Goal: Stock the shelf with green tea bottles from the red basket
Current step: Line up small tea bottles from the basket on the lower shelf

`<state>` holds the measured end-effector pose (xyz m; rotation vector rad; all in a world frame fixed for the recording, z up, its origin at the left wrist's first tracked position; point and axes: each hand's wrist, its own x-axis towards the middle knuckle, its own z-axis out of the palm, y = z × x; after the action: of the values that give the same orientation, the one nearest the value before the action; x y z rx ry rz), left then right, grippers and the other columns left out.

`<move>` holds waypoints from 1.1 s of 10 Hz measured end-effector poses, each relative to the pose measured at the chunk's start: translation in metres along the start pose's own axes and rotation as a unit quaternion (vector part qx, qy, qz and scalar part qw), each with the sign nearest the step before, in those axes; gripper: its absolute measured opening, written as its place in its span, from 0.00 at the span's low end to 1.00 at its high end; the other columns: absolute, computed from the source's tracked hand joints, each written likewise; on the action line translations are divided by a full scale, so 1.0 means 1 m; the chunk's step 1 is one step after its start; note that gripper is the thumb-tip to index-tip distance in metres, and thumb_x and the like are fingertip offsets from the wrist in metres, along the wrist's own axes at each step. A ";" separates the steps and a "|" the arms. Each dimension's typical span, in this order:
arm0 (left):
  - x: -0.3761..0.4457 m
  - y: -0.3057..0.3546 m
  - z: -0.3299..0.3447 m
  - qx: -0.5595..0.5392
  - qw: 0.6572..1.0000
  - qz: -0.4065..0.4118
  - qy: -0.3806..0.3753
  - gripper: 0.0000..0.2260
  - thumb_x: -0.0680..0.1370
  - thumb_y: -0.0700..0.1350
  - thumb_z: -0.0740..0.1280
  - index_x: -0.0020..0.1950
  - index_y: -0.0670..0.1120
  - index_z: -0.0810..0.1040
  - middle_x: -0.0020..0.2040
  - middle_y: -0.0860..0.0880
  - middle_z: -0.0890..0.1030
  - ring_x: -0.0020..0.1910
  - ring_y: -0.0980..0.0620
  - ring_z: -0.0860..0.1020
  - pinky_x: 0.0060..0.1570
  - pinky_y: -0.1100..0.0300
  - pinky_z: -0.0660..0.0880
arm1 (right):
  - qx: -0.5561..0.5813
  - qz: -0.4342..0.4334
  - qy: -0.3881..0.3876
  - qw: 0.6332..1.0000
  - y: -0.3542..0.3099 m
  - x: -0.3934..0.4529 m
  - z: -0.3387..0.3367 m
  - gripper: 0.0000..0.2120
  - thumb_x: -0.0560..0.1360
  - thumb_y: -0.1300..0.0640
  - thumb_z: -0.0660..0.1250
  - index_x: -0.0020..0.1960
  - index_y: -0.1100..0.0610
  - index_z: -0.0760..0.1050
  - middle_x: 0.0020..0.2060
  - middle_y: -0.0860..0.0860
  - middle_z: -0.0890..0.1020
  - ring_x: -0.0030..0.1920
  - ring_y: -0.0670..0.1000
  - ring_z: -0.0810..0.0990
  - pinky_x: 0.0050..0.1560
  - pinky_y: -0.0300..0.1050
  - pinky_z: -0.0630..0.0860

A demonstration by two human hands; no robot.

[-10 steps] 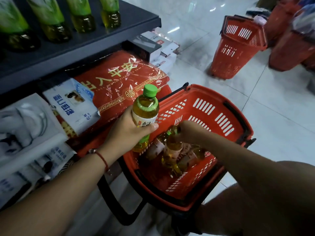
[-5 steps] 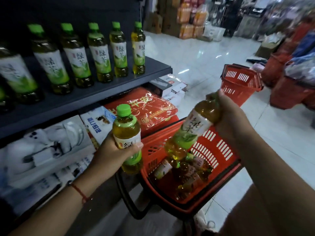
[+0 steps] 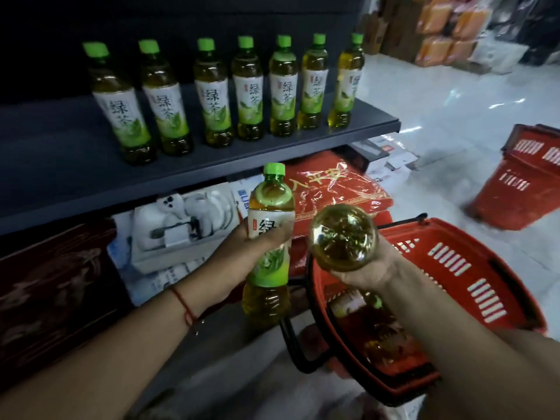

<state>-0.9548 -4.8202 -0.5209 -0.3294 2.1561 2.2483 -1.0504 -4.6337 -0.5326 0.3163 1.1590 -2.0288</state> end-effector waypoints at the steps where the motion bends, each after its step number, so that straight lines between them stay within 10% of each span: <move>1: -0.008 0.003 -0.008 -0.017 1.000 -0.005 0.020 0.20 0.67 0.58 0.74 0.56 0.54 0.81 0.50 0.52 0.87 0.49 0.52 0.85 0.51 0.53 0.79 | 0.006 0.003 0.002 1.000 -0.001 -0.019 0.030 0.33 0.83 0.53 0.54 0.23 0.59 0.81 0.24 0.55 0.81 0.23 0.52 0.81 0.21 0.44 0.78; 3: -0.023 -0.002 -0.033 0.028 0.999 -0.026 0.025 0.18 0.70 0.59 0.75 0.58 0.57 0.82 0.54 0.50 0.86 0.54 0.49 0.84 0.58 0.45 0.78 | 0.079 0.118 0.029 0.989 0.003 -0.004 0.019 0.27 0.75 0.45 0.64 0.40 0.71 0.80 0.33 0.63 0.81 0.30 0.62 0.82 0.32 0.65 0.80; 5: -0.039 0.001 -0.043 0.020 0.997 -0.031 0.071 0.11 0.73 0.52 0.70 0.55 0.54 0.80 0.48 0.53 0.87 0.47 0.53 0.86 0.44 0.58 0.80 | -0.097 0.152 -0.029 0.983 0.021 -0.009 0.025 0.31 0.76 0.37 0.61 0.29 0.62 0.81 0.28 0.58 0.81 0.27 0.55 0.82 0.29 0.44 0.81; 7: -0.056 0.001 -0.052 0.028 0.996 -0.029 0.084 0.17 0.69 0.54 0.70 0.57 0.54 0.80 0.49 0.53 0.87 0.48 0.53 0.85 0.46 0.56 0.79 | -0.100 0.178 -0.022 0.979 0.026 -0.009 0.026 0.20 0.66 0.44 0.72 0.41 0.62 0.78 0.34 0.57 0.80 0.33 0.54 0.79 0.39 0.45 0.80; 11: -0.081 -0.005 -0.057 0.021 0.994 -0.042 0.097 0.17 0.71 0.53 0.72 0.59 0.53 0.80 0.52 0.52 0.86 0.51 0.52 0.85 0.50 0.54 0.79 | -0.178 0.223 -0.069 0.956 0.043 0.000 0.012 0.38 0.68 0.27 0.62 0.39 0.65 0.82 0.39 0.60 0.82 0.40 0.58 0.82 0.45 0.53 0.82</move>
<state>-0.8667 -4.8646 -0.5149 -0.6501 2.2291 2.2054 -1.0178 -4.6556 -0.5527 0.2255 1.2113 -1.3995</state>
